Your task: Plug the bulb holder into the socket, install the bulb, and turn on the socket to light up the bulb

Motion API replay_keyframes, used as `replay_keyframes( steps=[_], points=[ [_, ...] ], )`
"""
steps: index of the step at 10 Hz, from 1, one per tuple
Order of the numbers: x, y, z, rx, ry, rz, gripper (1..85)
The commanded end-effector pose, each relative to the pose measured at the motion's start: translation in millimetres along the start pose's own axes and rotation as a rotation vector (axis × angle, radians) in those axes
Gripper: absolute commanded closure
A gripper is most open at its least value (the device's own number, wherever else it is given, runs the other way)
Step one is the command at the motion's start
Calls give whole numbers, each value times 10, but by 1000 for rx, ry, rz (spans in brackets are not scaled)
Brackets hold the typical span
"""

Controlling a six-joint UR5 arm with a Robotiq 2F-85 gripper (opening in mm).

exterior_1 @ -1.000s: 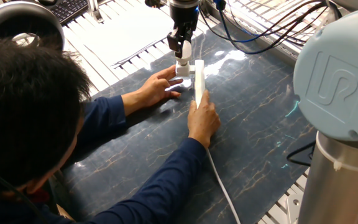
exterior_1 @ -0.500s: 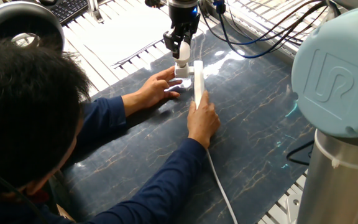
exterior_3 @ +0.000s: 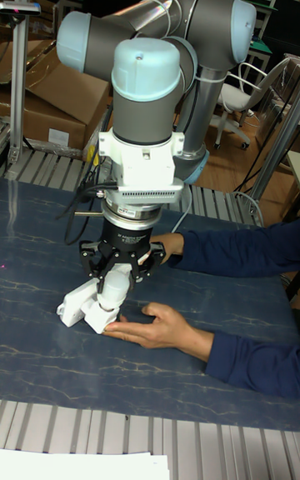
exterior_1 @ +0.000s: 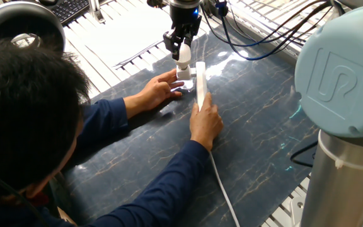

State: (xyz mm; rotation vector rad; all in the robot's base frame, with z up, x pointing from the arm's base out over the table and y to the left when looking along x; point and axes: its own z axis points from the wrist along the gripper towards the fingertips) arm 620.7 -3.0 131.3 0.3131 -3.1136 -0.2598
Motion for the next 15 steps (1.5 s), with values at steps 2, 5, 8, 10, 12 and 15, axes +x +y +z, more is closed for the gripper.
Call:
replay_keyframes(
  steps=[2, 5, 8, 10, 12, 15],
  points=[
    [-7, 16, -23, -9, -10, -50, 290],
    [-45, 81, -83, 9, 3, -52, 303],
    [58, -108, -109, 79, 53, -196, 307],
    [57, -220, -129, 122, 60, -259, 317],
    [39, -337, -155, 172, 66, -299, 323],
    [23, -309, -208, 188, 81, -316, 330]
  ],
)
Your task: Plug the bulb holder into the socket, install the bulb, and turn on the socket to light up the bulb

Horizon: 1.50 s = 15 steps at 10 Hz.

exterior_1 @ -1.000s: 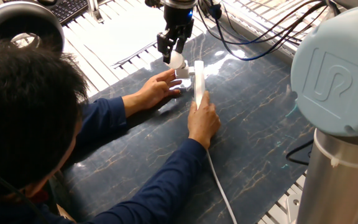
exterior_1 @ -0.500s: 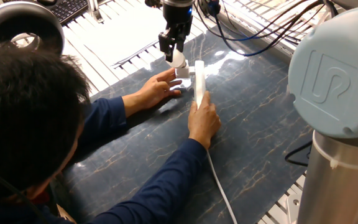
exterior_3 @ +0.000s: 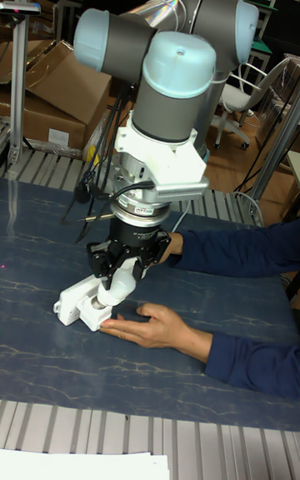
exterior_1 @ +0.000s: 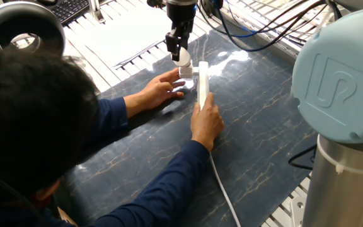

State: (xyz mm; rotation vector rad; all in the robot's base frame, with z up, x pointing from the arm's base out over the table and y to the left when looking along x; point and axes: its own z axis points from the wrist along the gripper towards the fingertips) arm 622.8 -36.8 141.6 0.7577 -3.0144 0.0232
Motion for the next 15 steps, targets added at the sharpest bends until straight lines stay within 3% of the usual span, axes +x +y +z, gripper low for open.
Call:
replay_keyframes(
  steps=[1, 2, 10, 11, 12, 13, 15],
  points=[
    [-20, -35, -57, 26, 8, -38, 330],
    [-4, -51, -69, 35, 15, -45, 330],
    [-31, 148, -157, -8, 29, -7, 273],
    [-34, 116, -168, 9, 33, -14, 273],
    [-50, -20, -173, 63, 31, -49, 273],
    [-90, -92, -176, 93, 21, -90, 277],
    [-151, -71, -181, 93, 6, -107, 280]
  ],
)
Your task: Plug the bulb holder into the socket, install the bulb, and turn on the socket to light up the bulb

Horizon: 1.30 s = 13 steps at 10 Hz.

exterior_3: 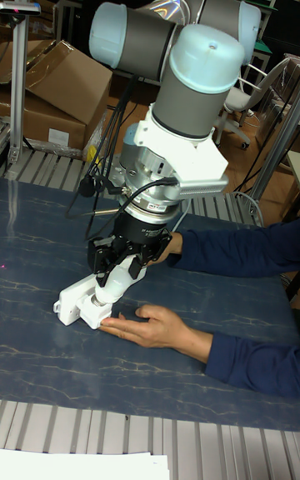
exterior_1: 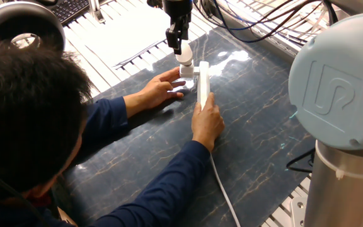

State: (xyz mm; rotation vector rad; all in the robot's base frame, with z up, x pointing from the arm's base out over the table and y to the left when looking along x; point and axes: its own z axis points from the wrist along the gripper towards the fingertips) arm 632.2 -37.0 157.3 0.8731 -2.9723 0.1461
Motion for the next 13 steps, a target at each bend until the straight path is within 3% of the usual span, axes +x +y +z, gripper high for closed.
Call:
replay_keyframes(
  steps=[1, 4, 6, 11, 13],
  points=[
    [-64, 3, -40, 12, -13, -22, 280],
    [-135, 220, -55, -53, -29, 29, 280],
    [-192, 285, -44, -55, -34, 40, 280],
    [-250, -30, 94, 34, -59, -118, 280],
    [-262, -48, 105, 27, -76, -136, 283]
  ],
)
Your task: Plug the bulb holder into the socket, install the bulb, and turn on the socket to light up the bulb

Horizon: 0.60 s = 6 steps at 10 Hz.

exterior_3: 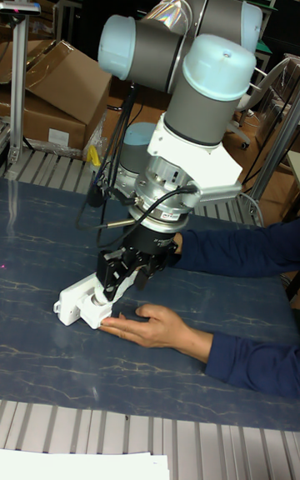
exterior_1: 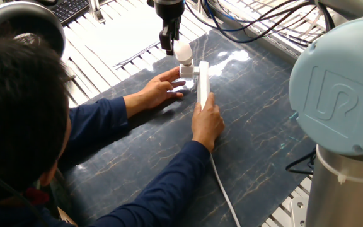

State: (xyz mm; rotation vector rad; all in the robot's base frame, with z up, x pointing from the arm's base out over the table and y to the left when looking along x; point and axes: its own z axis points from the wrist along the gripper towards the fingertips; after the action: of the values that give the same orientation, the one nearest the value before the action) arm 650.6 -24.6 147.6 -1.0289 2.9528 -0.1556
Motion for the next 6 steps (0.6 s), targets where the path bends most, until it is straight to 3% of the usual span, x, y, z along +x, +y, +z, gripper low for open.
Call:
replay_keyframes(
  steps=[1, 6],
  points=[
    [-21, -33, 30, -3, -21, -25, 290],
    [82, 116, -20, -38, 12, 64, 290]
  ],
)
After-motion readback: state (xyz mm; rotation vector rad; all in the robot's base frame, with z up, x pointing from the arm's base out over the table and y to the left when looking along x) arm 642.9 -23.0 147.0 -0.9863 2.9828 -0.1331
